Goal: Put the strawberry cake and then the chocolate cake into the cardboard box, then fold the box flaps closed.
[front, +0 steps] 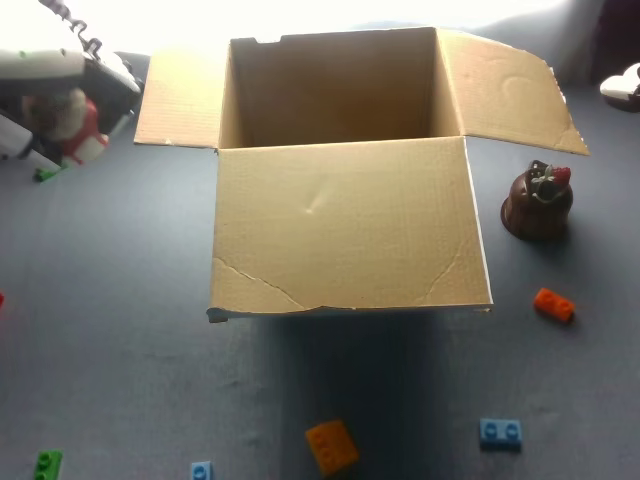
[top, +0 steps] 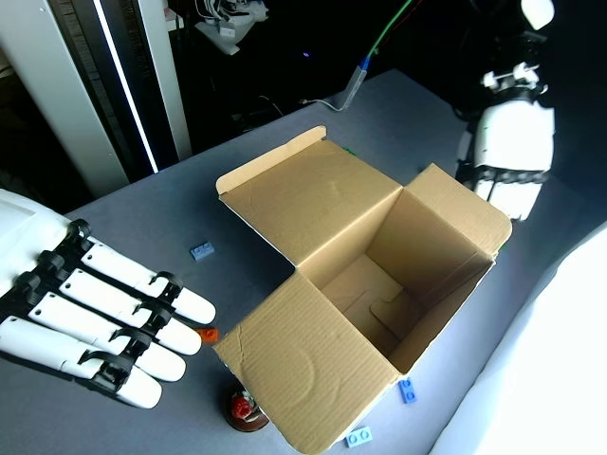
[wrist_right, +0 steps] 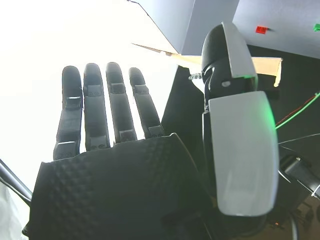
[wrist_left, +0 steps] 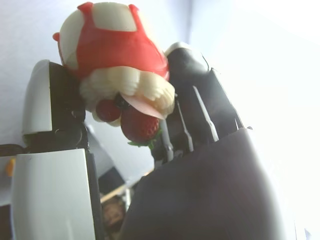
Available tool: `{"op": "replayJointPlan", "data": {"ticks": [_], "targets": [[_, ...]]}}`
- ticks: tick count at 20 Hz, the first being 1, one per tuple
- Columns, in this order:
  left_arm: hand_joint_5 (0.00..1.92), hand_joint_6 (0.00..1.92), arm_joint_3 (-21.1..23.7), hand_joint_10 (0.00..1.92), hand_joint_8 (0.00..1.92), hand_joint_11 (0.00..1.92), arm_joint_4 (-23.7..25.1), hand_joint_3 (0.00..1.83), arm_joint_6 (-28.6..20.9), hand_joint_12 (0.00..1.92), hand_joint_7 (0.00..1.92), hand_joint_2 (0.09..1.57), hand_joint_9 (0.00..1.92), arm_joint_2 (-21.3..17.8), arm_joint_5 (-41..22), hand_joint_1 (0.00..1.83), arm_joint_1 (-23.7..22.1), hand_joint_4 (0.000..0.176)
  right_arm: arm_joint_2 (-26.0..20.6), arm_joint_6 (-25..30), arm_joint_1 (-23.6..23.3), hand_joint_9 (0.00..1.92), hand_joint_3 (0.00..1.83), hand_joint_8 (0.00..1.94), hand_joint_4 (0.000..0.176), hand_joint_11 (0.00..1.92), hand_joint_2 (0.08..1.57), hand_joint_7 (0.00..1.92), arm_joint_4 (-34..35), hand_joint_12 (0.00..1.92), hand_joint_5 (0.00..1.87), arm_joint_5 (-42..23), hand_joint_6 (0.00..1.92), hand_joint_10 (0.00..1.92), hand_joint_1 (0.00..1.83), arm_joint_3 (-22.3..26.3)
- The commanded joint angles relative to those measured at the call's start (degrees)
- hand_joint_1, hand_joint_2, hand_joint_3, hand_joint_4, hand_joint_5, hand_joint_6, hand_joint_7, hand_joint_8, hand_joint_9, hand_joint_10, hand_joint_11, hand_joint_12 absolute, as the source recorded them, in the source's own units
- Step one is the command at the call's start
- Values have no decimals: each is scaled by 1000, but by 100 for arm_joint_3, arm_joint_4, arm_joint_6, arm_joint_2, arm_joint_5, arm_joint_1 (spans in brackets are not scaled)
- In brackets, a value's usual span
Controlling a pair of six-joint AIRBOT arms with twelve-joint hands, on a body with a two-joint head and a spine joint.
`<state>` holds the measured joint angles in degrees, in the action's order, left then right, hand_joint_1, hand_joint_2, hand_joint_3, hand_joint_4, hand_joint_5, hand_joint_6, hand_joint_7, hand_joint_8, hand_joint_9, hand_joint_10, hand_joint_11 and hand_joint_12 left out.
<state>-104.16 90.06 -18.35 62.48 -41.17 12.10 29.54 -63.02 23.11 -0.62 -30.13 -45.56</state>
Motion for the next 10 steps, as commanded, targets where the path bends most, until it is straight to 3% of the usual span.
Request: {"op": "replayJointPlan", "data": {"ticks": [1,10], "targets": [[615,1478,-34,1748,1645,600,-278,500,5,1921,660,1048,699,-72,-29,1318,-127,0,-64,-21,-46,227,0,0,0,0,1068,201,69,745,146,-696,2,8,618,-5],[623,1409,0,1737,1664,609,-255,435,-20,1921,647,1076,705,-199,-128,1323,-411,0,-63,-21,-45,222,0,0,0,0,1074,189,69,735,139,-694,1,6,608,-5]]}}
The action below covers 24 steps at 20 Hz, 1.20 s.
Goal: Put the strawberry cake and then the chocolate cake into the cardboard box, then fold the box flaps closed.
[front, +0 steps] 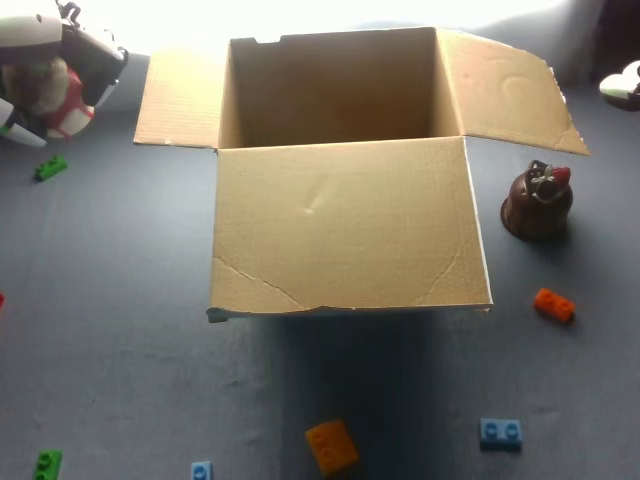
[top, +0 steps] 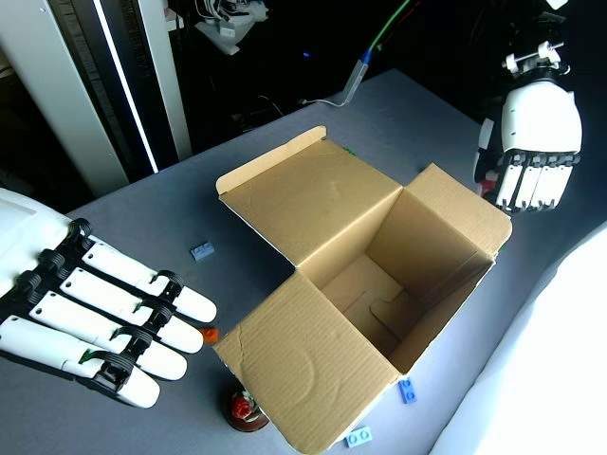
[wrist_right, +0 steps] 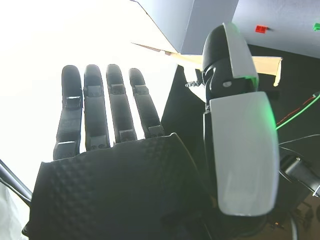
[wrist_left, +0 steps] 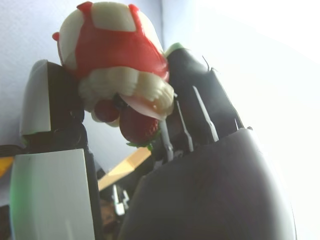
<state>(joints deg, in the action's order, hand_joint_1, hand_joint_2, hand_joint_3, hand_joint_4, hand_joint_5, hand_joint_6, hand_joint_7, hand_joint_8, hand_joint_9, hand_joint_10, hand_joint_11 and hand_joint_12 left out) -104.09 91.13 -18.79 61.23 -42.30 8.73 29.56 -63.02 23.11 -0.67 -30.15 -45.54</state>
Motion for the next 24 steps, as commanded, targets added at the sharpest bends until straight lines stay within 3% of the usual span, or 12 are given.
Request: {"op": "replayJointPlan", "data": {"ticks": [1,6,7,10,15,17,21,24], "targets": [[625,1446,-7,1752,1686,611,-361,479,24,1921,629,1062,697,-77,-30,1317,-111,0,-66,-21,-45,223,0,2,0,0,1072,192,73,735,142,-692,2,6,606,-7],[605,1499,-33,1774,1700,623,-218,554,-13,1921,647,1032,694,-65,-100,1319,-333,0,-66,-21,-46,218,2,1,0,0,1078,184,73,679,131,-693,2,3,589,-7],[599,1489,-46,1748,1677,594,-154,501,-37,1921,646,1055,697,-57,-103,1317,-382,0,-67,-21,-46,215,1,1,0,0,1079,185,73,649,142,-693,5,1,594,-7],[589,1580,-114,1734,1675,589,24,553,-114,1921,641,1035,699,-18,-164,1309,-599,0,-67,-21,-46,234,0,3,0,0,1074,193,73,716,157,-694,9,9,606,-8],[595,1598,-149,1709,1643,588,605,562,-391,1921,650,1023,713,49,-314,1311,-1057,0,-67,-21,-46,233,0,3,0,0,1066,206,73,803,178,-695,11,6,617,-8],[594,1651,-233,1709,1646,599,723,576,-475,1921,628,1024,708,98,-380,1305,-1222,0,-67,-21,-47,202,2,3,0,0,1077,183,73,715,166,-699,4,7,631,-8],[577,1601,-357,1729,1679,602,1193,580,-765,1921,643,1022,712,204,-665,1310,-1574,0,-66,-22,-48,217,0,3,0,0,1071,190,73,763,163,-710,1,12,635,-8],[595,1511,-350,1696,1605,590,1521,399,-1011,1921,638,1098,711,262,-892,1309,-1807,0,-66,-22,-48,218,0,4,0,0,1072,197,73,756,184,-716,9,12,625,-8]]}}
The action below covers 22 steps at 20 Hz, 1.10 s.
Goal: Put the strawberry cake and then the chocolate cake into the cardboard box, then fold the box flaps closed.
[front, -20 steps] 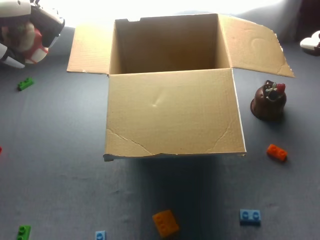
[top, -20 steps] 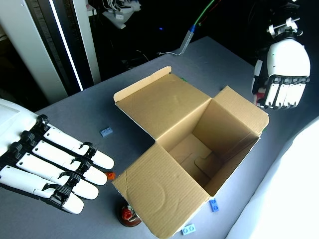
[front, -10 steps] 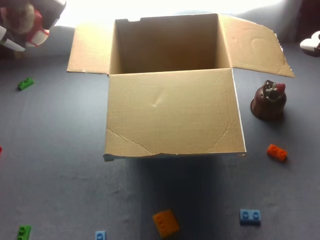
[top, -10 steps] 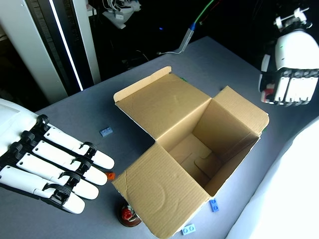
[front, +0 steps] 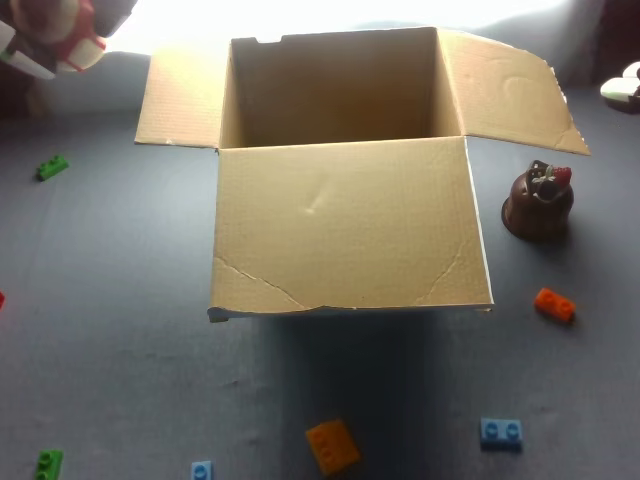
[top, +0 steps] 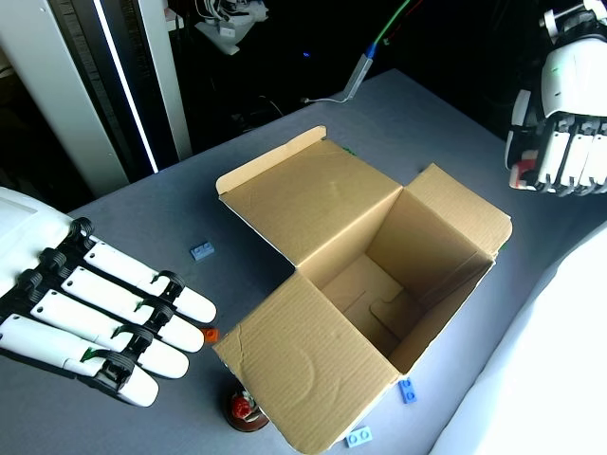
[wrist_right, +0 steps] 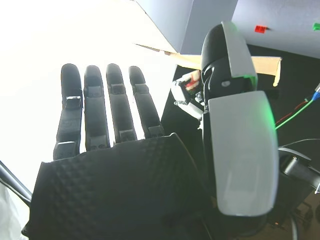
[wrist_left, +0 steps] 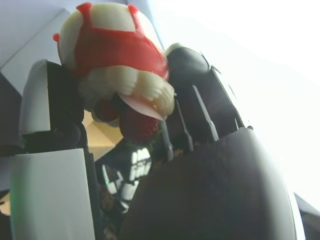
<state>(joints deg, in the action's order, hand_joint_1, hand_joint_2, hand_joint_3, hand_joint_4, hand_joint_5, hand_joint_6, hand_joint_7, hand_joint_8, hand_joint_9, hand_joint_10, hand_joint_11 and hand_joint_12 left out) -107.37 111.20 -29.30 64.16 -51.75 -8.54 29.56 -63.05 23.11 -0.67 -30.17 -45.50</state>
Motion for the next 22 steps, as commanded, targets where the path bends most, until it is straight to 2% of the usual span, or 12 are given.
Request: {"op": "replayJointPlan", "data": {"ticks": [1,2,3,7,9,10,15,17,19,20,22], "targets": [[582,1591,-18,1692,1613,585,-398,480,-45,1921,641,1063,714,-10,-40,1307,-155,0,-67,-20,-48,215,1,3,0,0,1073,193,73,754,185,-714,9,10,625,-12],[608,1478,8,1720,1637,582,-259,439,-118,1921,646,1078,700,8,-129,1314,-260,0,-67,-20,-47,217,6,0,0,0,1085,189,73,763,162,-714,3,10,590,-12],[613,1454,46,1727,1642,580,-135,431,-178,1921,646,1082,697,20,-182,1316,-349,0,-67,-21,-47,217,7,0,0,0,1087,188,73,766,157,-714,1,11,582,-12],[578,1586,234,1727,1689,587,392,483,-393,1921,605,1078,684,80,-457,1300,-554,0,-67,-23,-48,212,2,2,0,0,1080,187,73,659,185,-714,8,6,587,-12],[597,1549,275,1725,1678,617,585,510,-497,1921,627,1055,698,125,-519,1309,-601,0,-66,-24,-48,206,2,4,0,0,1085,186,73,617,186,-721,6,5,585,-12],[602,1571,299,1702,1658,613,605,557,-500,1921,652,1024,715,145,-533,1313,-628,0,-66,-24,-49,200,3,2,0,0,1088,181,73,624,185,-721,5,3,577,-12],[591,1549,363,1680,1637,615,732,520,-500,1921,662,1036,729,404,-585,1316,-838,0,-66,-25,-49,204,1,1,0,0,1086,181,73,673,175,-723,0,4,582,-13],[588,1616,415,1692,1672,620,825,566,-513,1921,635,1026,718,511,-596,1308,-842,0,-66,-25,-49,204,0,3,0,0,1087,192,73,615,192,-723,6,8,596,-13],[605,1479,466,1594,1545,609,895,350,-526,1897,690,1097,752,592,-604,1320,-835,0,-64,-25,-50,199,3,0,0,0,1094,161,73,624,149,-726,0,5,578,-13],[598,1509,481,1580,1509,609,900,332,-531,1893,697,1104,756,629,-616,1319,-824,0,-63,-25,-49,199,0,1,0,0,1089,164,73,668,150,-727,1,5,584,-13],[624,1430,517,1564,1468,632,904,245,-531,1872,717,1133,766,711,-628,1324,-801,0,-55,-25,-49,214,0,4,0,0,1079,178,73,727,183,-730,12,10,612,-13]]}}
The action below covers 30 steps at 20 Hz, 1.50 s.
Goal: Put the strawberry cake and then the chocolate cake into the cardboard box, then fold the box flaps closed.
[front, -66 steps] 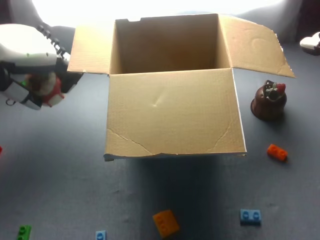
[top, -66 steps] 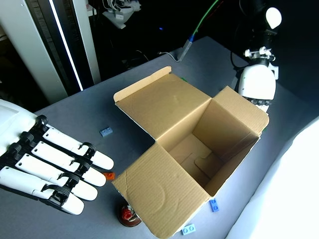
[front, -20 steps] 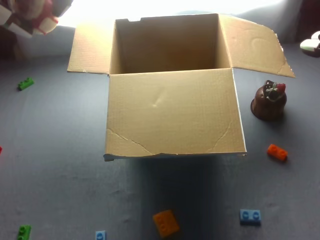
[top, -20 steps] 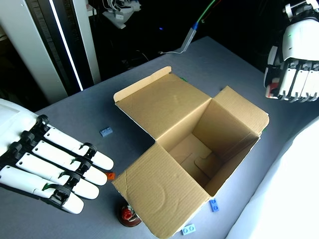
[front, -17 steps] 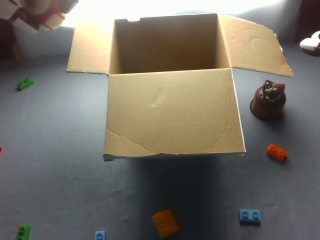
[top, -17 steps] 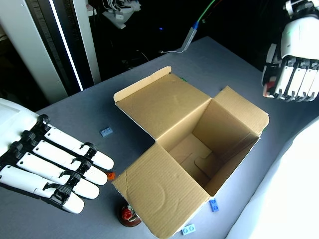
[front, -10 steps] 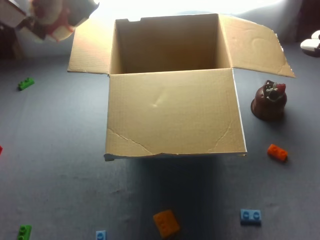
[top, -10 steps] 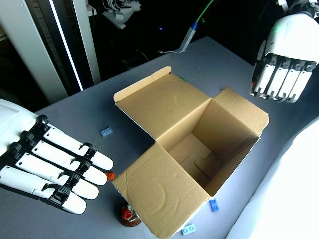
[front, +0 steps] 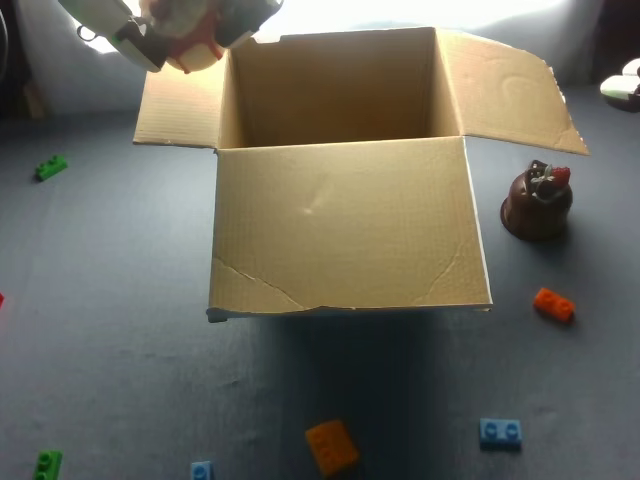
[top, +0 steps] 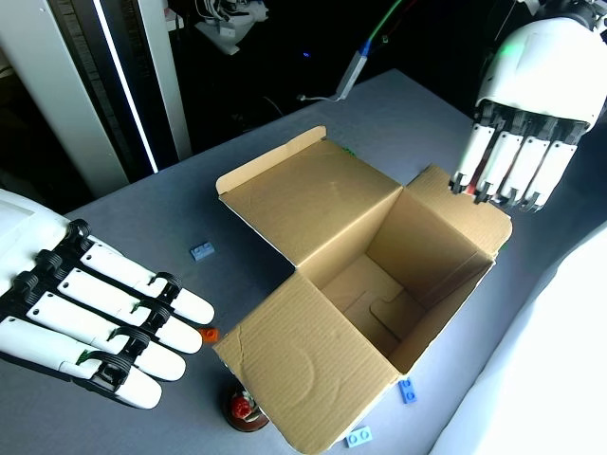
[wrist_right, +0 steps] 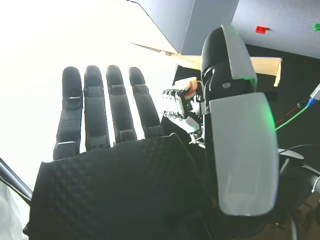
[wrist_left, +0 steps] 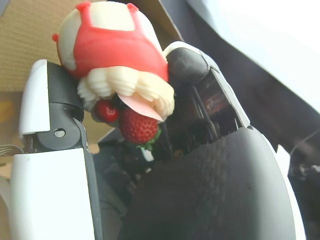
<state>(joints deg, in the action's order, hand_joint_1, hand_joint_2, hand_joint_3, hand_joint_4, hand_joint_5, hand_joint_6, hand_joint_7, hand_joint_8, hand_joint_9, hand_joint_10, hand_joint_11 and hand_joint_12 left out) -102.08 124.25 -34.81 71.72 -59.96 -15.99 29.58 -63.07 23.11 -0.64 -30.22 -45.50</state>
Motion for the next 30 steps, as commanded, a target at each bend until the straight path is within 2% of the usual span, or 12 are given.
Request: {"op": "replayJointPlan", "data": {"ticks": [1,3,8,12,14,15,20,21,24,27,29,30], "targets": [[631,1407,28,1538,1425,627,-376,143,20,1844,729,1175,778,-5,187,1325,-20,0,-53,-22,-49,219,0,2,0,0,1086,177,71,780,180,-725,9,11,600,-13],[641,1440,128,1461,1353,640,-300,56,20,1773,755,1201,809,50,187,1328,46,0,-47,-19,-50,204,4,0,0,0,1098,153,128,758,168,-726,3,4,590,-13],[674,1315,243,1495,1373,642,-200,16,32,1794,759,1215,815,250,285,1334,170,0,-35,-22,-54,211,3,2,0,0,1104,154,440,751,171,-711,2,6,575,-15],[705,1270,149,1370,1199,697,-164,0,95,1627,848,1184,898,473,317,1350,268,0,-1,-21,-73,219,0,2,0,0,1092,164,1446,775,150,-678,1,6,579,-86],[670,1341,92,1403,1245,683,-131,3,112,1672,812,1200,873,592,348,1342,305,0,69,-19,-77,228,0,0,0,0,1096,156,1950,775,147,-567,1,10,561,-217],[704,1244,63,1427,1278,688,-114,1,127,1689,815,1194,869,643,372,1347,310,0,112,-11,-88,239,0,6,0,0,1084,177,2113,816,159,-428,4,13,609,-297],[707,1220,-214,1451,1299,684,-113,1,215,1670,794,1202,855,930,423,1343,392,0,173,-14,-100,223,0,2,0,0,1079,174,2181,730,157,-320,1,4,612,-424],[707,1191,-248,1437,1282,692,-113,0,236,1640,813,1196,869,969,433,1350,420,0,174,-15,-96,242,0,9,0,0,1064,202,2181,756,171,-369,6,10,625,-438],[747,1124,-260,1446,1278,698,-85,0,266,1660,829,1186,866,1021,485,1355,511,0,181,-20,-1,232,0,8,0,0,1064,205,2223,663,177,-464,9,13,639,-515],[732,1203,-248,1372,1201,709,-69,0,287,1573,834,1179,905,1044,521,1348,571,0,199,22,160,234,1,1,0,0,1067,199,2690,690,169,-444,2,12,622,-594],[698,1333,-245,1338,1218,704,-69,1,293,1487,808,1190,886,1059,538,1338,597,0,199,230,206,232,0,1,0,0,1062,203,2714,682,181,-444,6,9,628,-604],[522,1521,-244,1470,1398,596,-69,2,303,1563,724,1256,777,1073,552,1319,612,0,210,241,230,220,4,0,0,0,1074,192,2714,669,164,-445,0,3,589,-603]]}}
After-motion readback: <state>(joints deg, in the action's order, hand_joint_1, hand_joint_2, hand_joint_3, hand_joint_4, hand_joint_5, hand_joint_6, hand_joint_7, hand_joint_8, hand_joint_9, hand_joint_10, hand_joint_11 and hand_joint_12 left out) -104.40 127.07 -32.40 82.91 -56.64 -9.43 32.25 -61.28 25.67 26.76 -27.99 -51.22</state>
